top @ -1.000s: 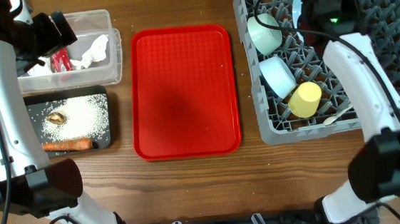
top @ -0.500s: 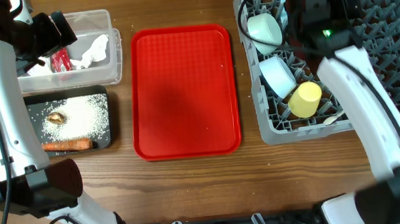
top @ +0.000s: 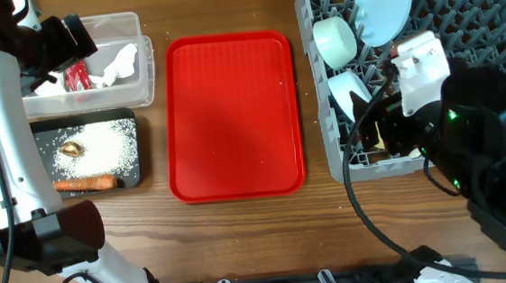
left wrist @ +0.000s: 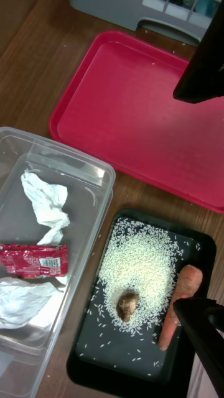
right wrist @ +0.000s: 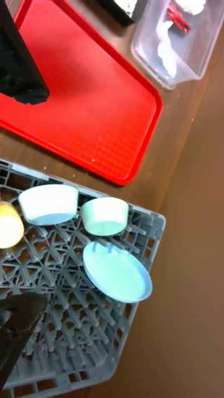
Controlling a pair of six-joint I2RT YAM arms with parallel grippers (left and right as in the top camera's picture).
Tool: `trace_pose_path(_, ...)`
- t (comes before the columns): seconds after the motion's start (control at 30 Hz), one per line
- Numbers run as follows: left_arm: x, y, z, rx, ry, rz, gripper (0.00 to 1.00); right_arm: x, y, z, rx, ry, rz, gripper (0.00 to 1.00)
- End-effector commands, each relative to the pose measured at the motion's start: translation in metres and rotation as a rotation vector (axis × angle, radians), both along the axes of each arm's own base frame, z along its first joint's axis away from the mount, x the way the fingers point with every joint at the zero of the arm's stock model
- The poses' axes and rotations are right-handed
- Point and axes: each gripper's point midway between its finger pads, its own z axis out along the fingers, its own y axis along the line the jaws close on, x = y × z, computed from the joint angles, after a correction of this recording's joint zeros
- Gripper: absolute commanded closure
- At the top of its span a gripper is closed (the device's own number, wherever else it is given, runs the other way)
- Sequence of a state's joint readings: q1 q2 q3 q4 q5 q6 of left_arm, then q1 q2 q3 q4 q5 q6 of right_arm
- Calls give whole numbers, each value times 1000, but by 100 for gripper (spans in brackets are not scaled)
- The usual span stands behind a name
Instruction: Sort waste into correct bins and load items into the dishwasher rack
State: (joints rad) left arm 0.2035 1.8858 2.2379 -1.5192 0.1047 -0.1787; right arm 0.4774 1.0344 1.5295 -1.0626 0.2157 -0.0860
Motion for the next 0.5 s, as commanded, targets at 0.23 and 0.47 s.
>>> trace_pose_path(0.23, 0, 2, 2, -2, -6, 16, 0, -37, -58, 26, 92, -198, -205, 0)
trace_pose_path(0.47, 0, 2, 2, -2, -6, 16, 0, -13, -55, -90, 188, -380, -58, 0)
